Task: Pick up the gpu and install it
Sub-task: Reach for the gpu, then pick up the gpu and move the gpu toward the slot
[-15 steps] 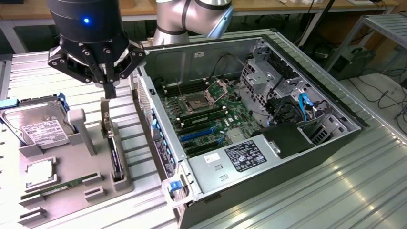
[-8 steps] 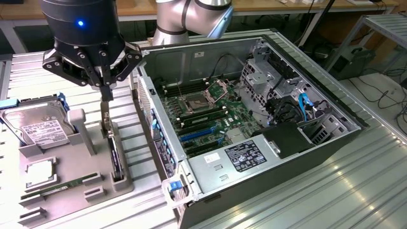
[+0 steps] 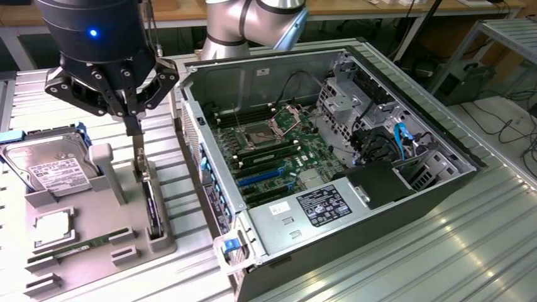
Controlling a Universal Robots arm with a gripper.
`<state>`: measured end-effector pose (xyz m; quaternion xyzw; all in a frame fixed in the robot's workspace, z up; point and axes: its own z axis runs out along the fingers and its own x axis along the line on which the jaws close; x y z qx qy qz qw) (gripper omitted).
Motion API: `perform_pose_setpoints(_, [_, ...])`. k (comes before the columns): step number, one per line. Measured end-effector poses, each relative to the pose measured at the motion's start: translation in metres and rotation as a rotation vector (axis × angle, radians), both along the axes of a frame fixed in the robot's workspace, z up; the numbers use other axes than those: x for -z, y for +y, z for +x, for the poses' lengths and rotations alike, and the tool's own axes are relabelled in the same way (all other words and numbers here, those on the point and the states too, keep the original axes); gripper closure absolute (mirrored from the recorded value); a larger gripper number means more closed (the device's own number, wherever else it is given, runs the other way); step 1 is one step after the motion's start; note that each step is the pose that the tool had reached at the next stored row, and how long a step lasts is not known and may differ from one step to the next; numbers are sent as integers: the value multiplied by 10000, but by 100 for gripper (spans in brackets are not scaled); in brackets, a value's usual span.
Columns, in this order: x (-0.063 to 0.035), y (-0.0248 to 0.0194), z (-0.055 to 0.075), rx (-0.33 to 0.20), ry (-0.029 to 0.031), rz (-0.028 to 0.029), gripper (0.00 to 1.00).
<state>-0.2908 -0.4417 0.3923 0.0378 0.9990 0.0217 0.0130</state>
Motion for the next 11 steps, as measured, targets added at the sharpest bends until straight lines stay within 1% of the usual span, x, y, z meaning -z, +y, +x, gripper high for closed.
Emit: perform_pose_setpoints(11, [1,0,-16,-1,0,1,89])
